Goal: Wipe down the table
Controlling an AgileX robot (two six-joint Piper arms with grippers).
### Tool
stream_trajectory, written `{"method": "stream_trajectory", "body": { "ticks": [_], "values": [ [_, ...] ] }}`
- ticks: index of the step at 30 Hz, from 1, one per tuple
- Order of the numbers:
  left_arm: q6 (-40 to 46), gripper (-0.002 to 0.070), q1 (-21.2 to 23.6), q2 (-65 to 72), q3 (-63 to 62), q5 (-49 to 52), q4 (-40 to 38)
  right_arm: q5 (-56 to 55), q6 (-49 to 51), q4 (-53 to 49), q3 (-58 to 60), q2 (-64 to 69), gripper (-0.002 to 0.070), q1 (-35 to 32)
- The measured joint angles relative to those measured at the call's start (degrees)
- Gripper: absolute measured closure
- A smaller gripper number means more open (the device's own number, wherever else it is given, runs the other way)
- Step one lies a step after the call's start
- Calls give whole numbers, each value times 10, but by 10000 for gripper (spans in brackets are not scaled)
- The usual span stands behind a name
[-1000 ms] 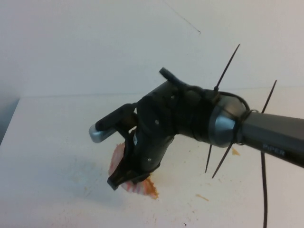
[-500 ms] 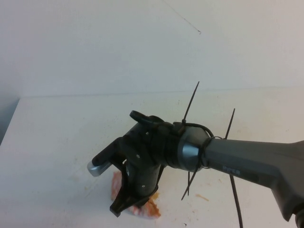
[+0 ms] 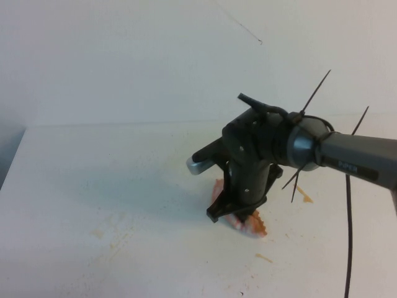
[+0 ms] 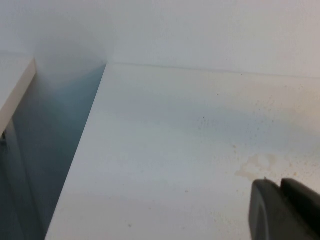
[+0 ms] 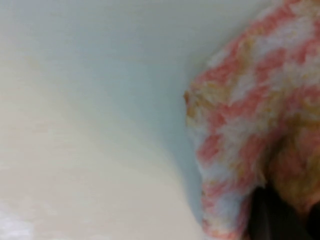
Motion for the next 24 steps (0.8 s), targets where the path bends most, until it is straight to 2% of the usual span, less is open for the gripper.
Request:
{"method": "stream_trajectory", "body": {
  "ticks": [5,11,16,24],
  "values": [
    [0,675,0,0,0,0,0,18,4,-12,0,-2,645,-23],
    [0,675,0,0,0,0,0,14,-13,10,0,-44,645,-4],
    [0,675,0,0,0,0,0,17,-41,21,0,-75,645,56],
    [0,675,0,0,0,0,0,3,-44,40,25,-77,645,193]
  ]
}}
